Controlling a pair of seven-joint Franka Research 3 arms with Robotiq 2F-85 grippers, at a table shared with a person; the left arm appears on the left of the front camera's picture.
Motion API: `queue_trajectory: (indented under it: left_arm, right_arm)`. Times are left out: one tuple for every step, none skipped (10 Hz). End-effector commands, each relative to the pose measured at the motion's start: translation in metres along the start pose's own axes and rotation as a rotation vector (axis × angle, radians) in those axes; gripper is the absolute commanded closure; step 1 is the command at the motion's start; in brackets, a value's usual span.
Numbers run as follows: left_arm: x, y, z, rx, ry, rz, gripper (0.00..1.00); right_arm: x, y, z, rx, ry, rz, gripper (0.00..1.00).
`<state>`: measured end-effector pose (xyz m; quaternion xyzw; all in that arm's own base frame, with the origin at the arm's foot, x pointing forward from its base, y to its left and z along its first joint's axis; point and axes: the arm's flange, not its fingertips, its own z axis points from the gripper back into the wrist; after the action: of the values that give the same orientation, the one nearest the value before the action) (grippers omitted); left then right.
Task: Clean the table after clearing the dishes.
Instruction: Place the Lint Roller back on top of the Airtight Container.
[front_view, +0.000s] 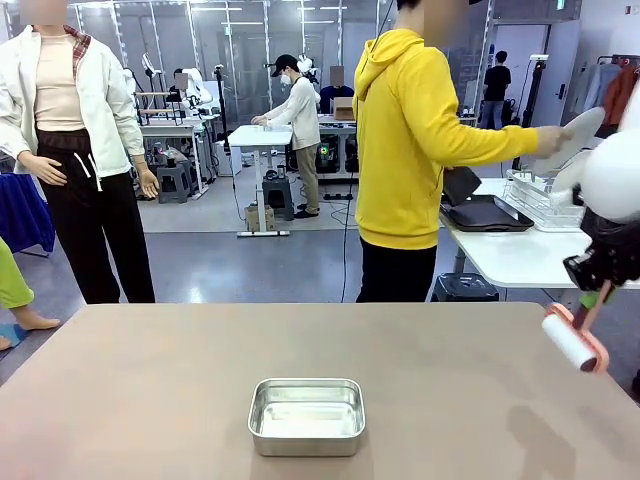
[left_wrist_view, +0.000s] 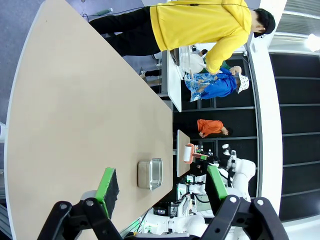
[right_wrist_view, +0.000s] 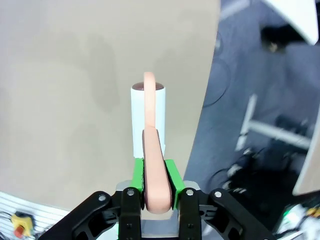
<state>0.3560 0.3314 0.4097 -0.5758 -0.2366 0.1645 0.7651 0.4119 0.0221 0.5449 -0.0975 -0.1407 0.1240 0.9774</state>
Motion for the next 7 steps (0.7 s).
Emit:
queue_trajectory:
  left_arm:
    - [0.000, -0.002, 0.002, -0.023, -0.013, -0.001, 0.11]
    - [0.000, -0.002, 0.002, -0.023, -0.013, -0.001, 0.11]
    - [0.000, -0.002, 0.002, -0.023, -0.013, -0.001, 0.11]
    - [0.000, -0.002, 0.002, -0.023, -0.013, -0.001, 0.11]
    - [0.000, -0.002, 0.002, -0.023, -0.013, -0.001, 0.11]
    - [0.000, -0.002, 0.002, -0.023, -0.013, -0.001, 0.11]
    - [0.000, -0.002, 0.002, -0.023, -0.013, -0.001, 0.11]
  right_arm:
    - [0.014, 0.046, 0.056, 0.014, -0.108, 0.274, 0.78]
    - [0.026, 0.078, 0.073, 0.067, -0.103, 0.427, 0.78]
    - [0.040, 0.117, 0.086, 0.155, -0.096, 0.540, 0.78]
    - [0.050, 0.158, 0.096, 0.216, -0.092, 0.653, 0.78]
    - [0.052, 0.202, 0.098, 0.270, -0.076, 0.775, 0.78]
    - [0.049, 0.237, 0.094, 0.304, -0.050, 0.879, 0.78]
    - [0.050, 0.270, 0.092, 0.336, -0.019, 0.972, 0.78]
